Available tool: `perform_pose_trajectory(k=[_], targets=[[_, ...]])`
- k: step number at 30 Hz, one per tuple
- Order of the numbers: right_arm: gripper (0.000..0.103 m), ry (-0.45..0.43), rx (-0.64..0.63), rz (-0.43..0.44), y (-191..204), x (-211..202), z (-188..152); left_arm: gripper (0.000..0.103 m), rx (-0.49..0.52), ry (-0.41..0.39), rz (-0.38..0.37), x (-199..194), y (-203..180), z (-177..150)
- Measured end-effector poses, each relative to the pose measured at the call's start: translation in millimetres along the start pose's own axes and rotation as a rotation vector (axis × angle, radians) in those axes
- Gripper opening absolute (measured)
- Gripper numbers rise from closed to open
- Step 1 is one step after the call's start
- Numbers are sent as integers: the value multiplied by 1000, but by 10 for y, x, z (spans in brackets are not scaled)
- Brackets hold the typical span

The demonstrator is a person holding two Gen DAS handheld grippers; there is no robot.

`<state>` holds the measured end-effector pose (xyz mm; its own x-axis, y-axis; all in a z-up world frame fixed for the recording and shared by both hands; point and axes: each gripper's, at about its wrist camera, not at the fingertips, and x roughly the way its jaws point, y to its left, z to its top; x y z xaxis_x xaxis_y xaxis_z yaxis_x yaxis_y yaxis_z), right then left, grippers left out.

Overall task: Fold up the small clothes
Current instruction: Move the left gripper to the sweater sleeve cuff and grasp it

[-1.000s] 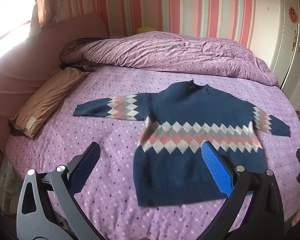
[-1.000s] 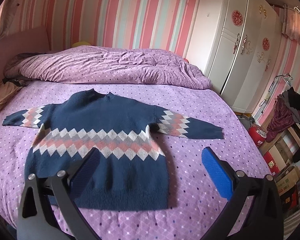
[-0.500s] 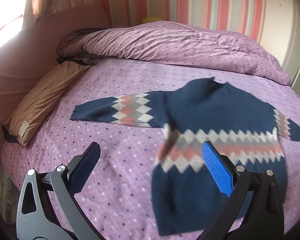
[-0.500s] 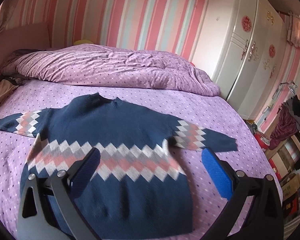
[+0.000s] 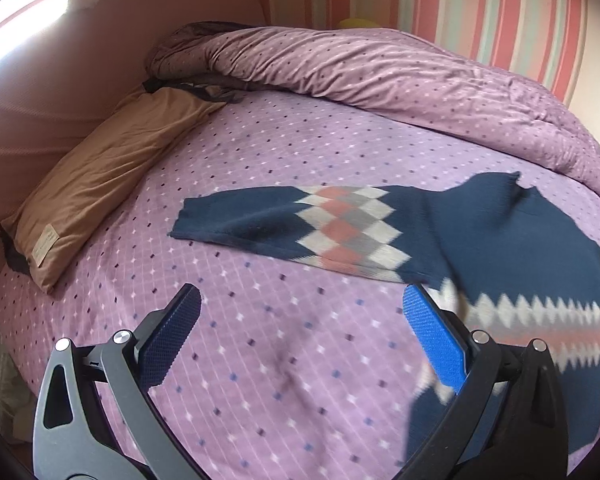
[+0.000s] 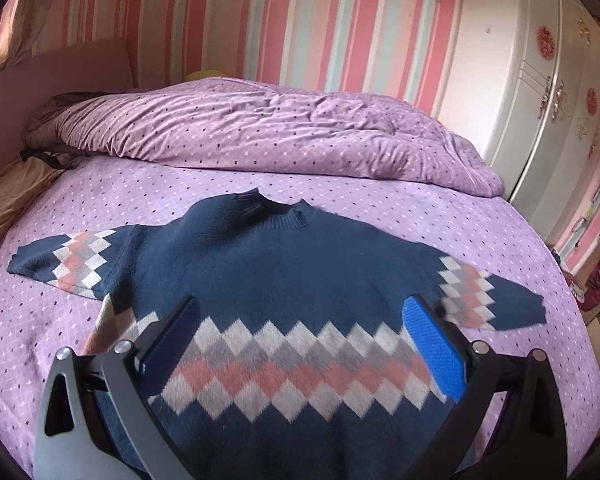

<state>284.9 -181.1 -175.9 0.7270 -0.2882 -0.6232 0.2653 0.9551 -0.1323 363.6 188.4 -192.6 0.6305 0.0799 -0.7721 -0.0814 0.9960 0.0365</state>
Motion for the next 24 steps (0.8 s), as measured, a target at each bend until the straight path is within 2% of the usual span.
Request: perform_pose_trajectory(k=[6,9,15,17,24], targets=[[102,-6,-7,50,196,349,116,100,-49,29,-21,485,351,80],[102,-12,-10,36,261,475,171,100,-92,28,-43,721,578,110],[102,-17,-37,20,359,707,203,100,-164,-11,-173,1207,960,149],[102,-14,-62,-1,401,781,186,100,-227,-7,-236,1440,1121,147],[102,-8,-138,-54,469,951,82,100,-443,17,-357,1989,1541,103]])
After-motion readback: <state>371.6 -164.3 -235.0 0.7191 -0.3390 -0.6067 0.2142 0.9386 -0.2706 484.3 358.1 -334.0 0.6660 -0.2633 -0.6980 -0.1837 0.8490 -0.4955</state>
